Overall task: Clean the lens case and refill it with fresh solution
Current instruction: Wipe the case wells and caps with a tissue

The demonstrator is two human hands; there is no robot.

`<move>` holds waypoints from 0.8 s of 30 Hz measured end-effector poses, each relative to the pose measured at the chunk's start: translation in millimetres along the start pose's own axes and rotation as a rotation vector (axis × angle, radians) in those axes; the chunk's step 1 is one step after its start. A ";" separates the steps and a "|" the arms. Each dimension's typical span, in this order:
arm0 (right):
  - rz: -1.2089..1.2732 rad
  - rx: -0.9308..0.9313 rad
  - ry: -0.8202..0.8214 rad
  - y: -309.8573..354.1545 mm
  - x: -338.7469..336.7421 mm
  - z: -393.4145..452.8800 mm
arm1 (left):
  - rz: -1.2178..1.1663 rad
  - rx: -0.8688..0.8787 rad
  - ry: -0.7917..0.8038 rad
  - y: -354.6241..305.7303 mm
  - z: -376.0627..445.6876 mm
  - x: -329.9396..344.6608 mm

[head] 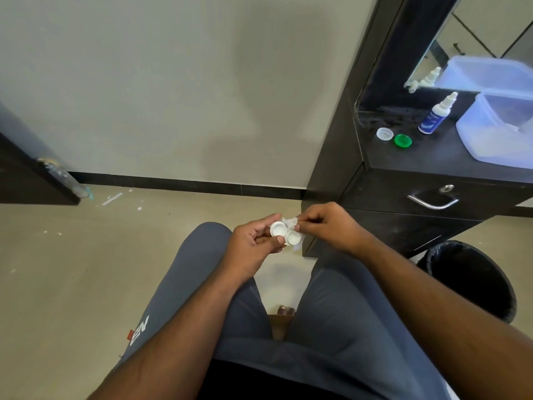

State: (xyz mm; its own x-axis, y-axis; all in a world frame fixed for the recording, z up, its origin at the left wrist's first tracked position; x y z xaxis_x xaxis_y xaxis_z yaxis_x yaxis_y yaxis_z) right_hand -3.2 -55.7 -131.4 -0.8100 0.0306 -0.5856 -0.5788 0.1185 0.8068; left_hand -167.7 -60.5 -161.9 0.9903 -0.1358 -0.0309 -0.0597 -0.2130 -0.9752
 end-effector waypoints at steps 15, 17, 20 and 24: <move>0.522 0.472 -0.032 -10.7 35.3 -20.0 | -0.188 -0.095 -0.246 8.7 2.5 -12.4; 0.524 0.458 -0.100 -11.5 33.7 -21.1 | -0.193 -0.103 -0.232 10.5 3.0 -10.3; 0.522 0.442 -0.231 -12.0 32.9 -24.7 | -0.148 -0.108 -0.189 14.0 4.6 -6.7; 0.423 0.405 -0.355 -13.8 33.7 -29.7 | -0.141 -0.116 -0.171 15.5 5.7 -6.1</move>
State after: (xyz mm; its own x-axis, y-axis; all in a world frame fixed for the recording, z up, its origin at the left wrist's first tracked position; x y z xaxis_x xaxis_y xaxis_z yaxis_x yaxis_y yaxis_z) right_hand -25.3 -85.7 -159.9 -0.8388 0.4717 -0.2721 -0.0823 0.3841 0.9196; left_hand -173.9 -57.4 -178.0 0.9961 0.0664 0.0576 0.0764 -0.3292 -0.9412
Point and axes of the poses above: each hand's wrist, its own z-axis towards the middle knuckle, its own x-axis out of the palm, y = z × x, the point moved 7 cm from there along z, towards the middle knuckle, and after that the axes turned 13 degrees about -y, right-handed, at the moved point
